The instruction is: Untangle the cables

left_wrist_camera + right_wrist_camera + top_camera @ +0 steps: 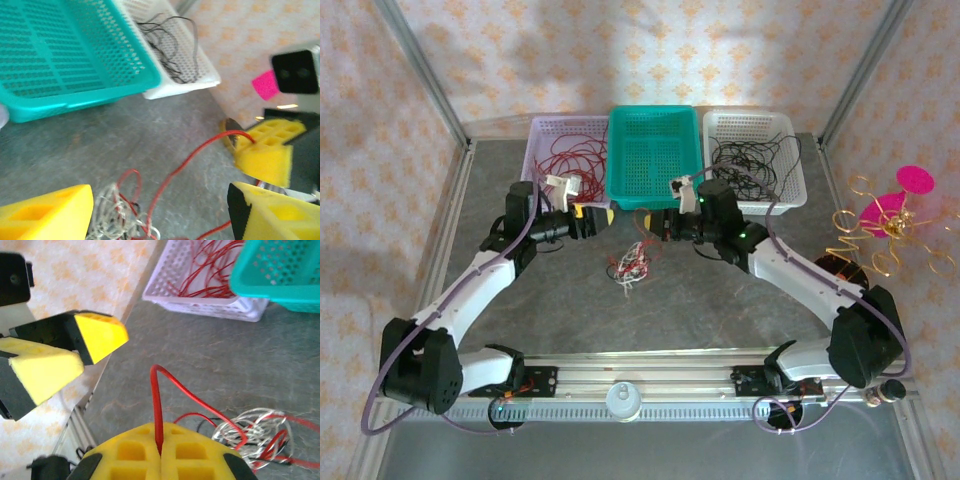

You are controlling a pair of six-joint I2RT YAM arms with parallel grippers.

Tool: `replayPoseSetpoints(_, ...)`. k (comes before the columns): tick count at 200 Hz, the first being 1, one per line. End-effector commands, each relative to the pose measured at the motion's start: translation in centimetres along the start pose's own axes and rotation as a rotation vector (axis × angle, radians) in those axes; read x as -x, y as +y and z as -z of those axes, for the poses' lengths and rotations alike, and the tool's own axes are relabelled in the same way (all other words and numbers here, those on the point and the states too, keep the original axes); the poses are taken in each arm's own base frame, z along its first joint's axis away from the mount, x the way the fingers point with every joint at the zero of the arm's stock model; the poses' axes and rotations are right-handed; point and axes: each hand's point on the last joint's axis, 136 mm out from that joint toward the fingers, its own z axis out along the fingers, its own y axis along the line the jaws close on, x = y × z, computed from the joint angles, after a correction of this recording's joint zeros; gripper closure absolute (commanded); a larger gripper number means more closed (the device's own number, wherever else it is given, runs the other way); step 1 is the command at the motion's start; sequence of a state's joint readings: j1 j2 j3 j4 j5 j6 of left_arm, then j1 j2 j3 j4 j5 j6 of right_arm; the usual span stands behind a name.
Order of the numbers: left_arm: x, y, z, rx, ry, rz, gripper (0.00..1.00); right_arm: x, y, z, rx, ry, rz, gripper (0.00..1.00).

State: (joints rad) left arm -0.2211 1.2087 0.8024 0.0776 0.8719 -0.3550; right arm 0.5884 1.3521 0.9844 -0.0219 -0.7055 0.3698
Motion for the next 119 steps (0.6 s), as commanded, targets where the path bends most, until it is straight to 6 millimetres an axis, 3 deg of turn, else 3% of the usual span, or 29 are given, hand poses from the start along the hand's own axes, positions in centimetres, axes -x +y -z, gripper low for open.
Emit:
replayPoseSetpoints(1, -0.9, -3.5, -0.5, -0.158, 0.015, -0.11, 0.33, 0.6, 3.2, -0.4, 0.14, 0.061, 0.14, 0.99)
replayPoseSetpoints(48, -1.2, -3.7, -2.1, -0.167, -0.079, -0.139, 0.33, 0.9, 5.0, -1.5, 0.233, 0.158, 0.149, 0.99)
replayPoseSetpoints(83, -0.4, -1.4, -1.8, -0.067, -0.224, -0.155, 0.43, 0.9, 5.6, -1.1, 0.245, 0.195, 0.184, 0.99)
replayPoseSetpoints(119, 0.3, -1.1, -3.1, -0.108, -0.248, -0.111, 0.45, 1.0, 6.8, -0.6, 0.285, 0.229, 0.175, 0.99)
